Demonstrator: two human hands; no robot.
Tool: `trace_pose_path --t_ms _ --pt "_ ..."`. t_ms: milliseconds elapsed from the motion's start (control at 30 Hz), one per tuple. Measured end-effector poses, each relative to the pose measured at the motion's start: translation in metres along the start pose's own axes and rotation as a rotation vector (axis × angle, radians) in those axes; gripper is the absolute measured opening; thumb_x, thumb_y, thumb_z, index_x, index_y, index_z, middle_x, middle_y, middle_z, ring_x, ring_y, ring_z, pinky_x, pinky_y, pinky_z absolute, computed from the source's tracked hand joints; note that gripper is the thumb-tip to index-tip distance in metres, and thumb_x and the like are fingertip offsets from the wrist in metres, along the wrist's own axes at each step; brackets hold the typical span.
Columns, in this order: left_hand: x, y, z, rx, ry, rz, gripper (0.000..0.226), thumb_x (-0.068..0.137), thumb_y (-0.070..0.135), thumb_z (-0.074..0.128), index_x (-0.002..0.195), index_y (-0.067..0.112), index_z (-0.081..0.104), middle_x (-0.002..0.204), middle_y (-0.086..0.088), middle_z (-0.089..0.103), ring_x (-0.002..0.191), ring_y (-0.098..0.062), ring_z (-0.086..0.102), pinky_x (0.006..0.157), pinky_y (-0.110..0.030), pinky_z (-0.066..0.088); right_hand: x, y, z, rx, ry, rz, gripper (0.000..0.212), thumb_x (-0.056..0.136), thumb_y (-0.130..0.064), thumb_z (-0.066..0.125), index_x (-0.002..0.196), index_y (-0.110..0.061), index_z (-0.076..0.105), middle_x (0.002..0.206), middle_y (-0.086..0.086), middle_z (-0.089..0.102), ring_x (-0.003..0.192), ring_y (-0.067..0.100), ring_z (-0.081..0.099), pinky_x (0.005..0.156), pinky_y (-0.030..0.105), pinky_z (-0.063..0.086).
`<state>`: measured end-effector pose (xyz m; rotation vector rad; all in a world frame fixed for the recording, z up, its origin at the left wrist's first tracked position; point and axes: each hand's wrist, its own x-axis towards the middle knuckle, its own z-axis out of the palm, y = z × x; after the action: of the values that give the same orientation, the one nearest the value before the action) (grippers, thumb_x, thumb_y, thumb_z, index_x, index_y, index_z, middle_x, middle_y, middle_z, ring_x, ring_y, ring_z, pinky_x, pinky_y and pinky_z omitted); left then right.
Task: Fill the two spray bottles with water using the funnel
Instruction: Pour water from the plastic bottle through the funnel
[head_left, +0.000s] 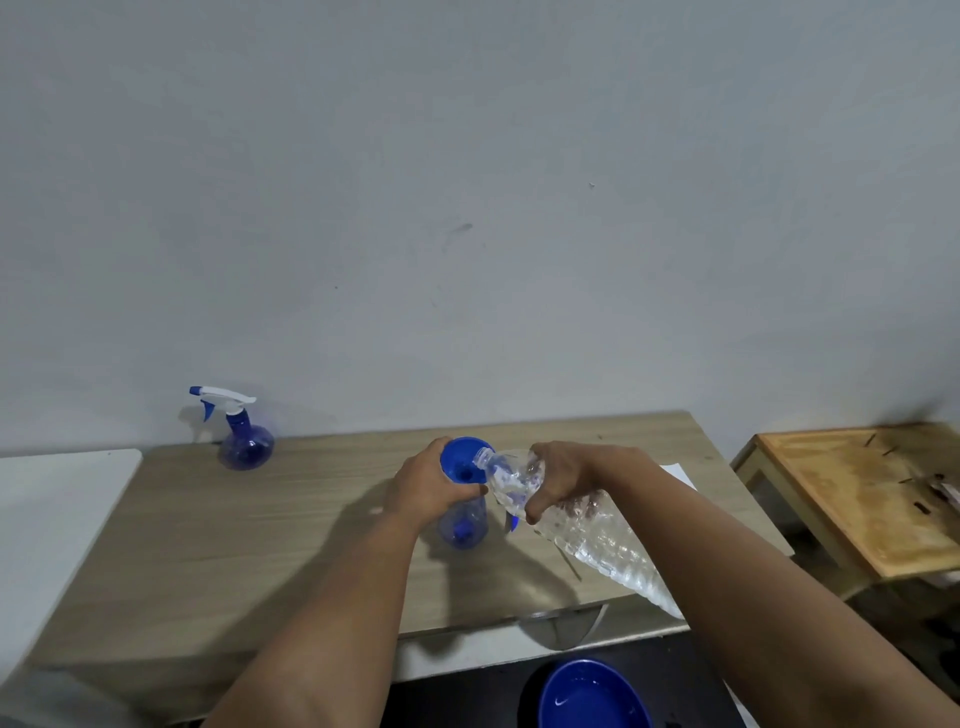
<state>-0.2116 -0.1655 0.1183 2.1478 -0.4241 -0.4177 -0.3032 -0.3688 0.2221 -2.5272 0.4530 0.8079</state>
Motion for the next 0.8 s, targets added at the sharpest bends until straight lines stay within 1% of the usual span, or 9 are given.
trace_pose_path --t_ms 67,133,200,300,400,467,533,700,800 --pt "0.0007 -0.0004 0.0002 0.003 -0.001 0.000 0.080 0.046 0.059 0.087 0.119 0.048 0.055 0.104 0.024 0.070 0.096 -0.006 0.068 0.087 -0.039 0.058 -0.0002 0.0000 -0.0007 -0.008 -0.004 0.001 0.082 0.076 -0.029 0.090 0.143 -0.012 0.046 0.095 -0.015 0.050 0.078 0.012 0.066 0.060 0.037 0.063" --pt "0.0015 -0.0003 0.0001 0.012 -0.001 0.006 0.082 0.045 0.062 0.086 0.119 0.048 0.055 0.105 0.025 0.069 0.097 -0.006 0.068 0.088 -0.039 0.058 0.0000 0.0006 -0.0007 -0.006 -0.019 0.014 0.085 0.073 -0.030 0.091 0.143 -0.013 0.046 0.095 -0.012 0.052 0.083 0.019 0.070 0.071 0.047 0.068" --pt "0.0018 0.0001 0.0000 0.012 -0.004 0.015 0.078 0.045 0.061 0.086 0.117 0.048 0.056 0.104 0.025 0.070 0.097 -0.007 0.068 0.088 -0.039 0.058 0.0000 0.0002 -0.0004 -0.005 -0.024 0.023 0.084 0.073 -0.030 0.091 0.142 -0.014 0.046 0.094 -0.012 0.053 0.080 0.019 0.070 0.076 0.051 0.067" --pt "0.0016 0.0016 -0.0006 0.008 -0.010 0.025 0.072 0.047 0.058 0.085 0.112 0.046 0.058 0.101 0.023 0.070 0.095 -0.007 0.068 0.087 -0.040 0.058 -0.0008 -0.0001 -0.0004 -0.007 -0.024 0.021 0.081 0.075 -0.030 0.090 0.141 -0.015 0.047 0.092 -0.011 0.054 0.078 0.016 0.068 0.076 0.046 0.068" --pt "0.0010 0.0026 -0.0011 0.018 -0.012 0.019 0.076 0.047 0.058 0.085 0.116 0.045 0.057 0.104 0.022 0.069 0.097 -0.009 0.067 0.089 -0.040 0.057 -0.0011 0.0012 0.0002 0.004 -0.029 0.031 0.081 0.074 -0.030 0.091 0.140 -0.014 0.046 0.092 -0.009 0.056 0.077 0.017 0.069 0.073 0.046 0.068" --pt "0.0000 0.0037 -0.0017 0.023 -0.011 0.012 0.078 0.047 0.058 0.085 0.118 0.045 0.057 0.106 0.022 0.069 0.098 -0.010 0.067 0.090 -0.041 0.057 -0.0025 0.0009 0.0010 0.007 -0.021 0.027 0.081 0.076 -0.029 0.091 0.142 -0.013 0.045 0.091 -0.014 0.052 0.076 0.011 0.065 0.065 0.039 0.065" --pt "-0.0012 0.0046 -0.0024 0.019 -0.007 0.012 0.076 0.046 0.058 0.084 0.117 0.046 0.057 0.105 0.022 0.069 0.098 -0.010 0.067 0.089 -0.041 0.057 -0.0042 0.0009 0.0017 0.013 -0.011 0.024 0.083 0.078 -0.029 0.090 0.144 -0.012 0.044 0.090 -0.017 0.050 0.076 0.008 0.061 0.063 0.034 0.063" --pt "-0.0035 0.0070 -0.0036 0.014 -0.012 0.021 0.072 0.047 0.057 0.084 0.113 0.045 0.057 0.104 0.021 0.069 0.098 -0.011 0.067 0.089 -0.041 0.057 -0.0023 0.0050 0.0027 0.017 -0.035 0.026 0.084 0.075 -0.030 0.091 0.143 -0.012 0.045 0.090 -0.013 0.052 0.077 0.015 0.066 0.080 0.053 0.067" --pt "-0.0046 0.0084 -0.0036 0.007 -0.014 0.024 0.070 0.047 0.056 0.083 0.111 0.044 0.058 0.103 0.020 0.070 0.097 -0.011 0.067 0.089 -0.041 0.057 -0.0037 0.0056 0.0023 0.023 -0.037 0.015 0.085 0.074 -0.030 0.091 0.143 -0.012 0.045 0.092 -0.014 0.052 0.080 0.017 0.068 0.080 0.055 0.066"
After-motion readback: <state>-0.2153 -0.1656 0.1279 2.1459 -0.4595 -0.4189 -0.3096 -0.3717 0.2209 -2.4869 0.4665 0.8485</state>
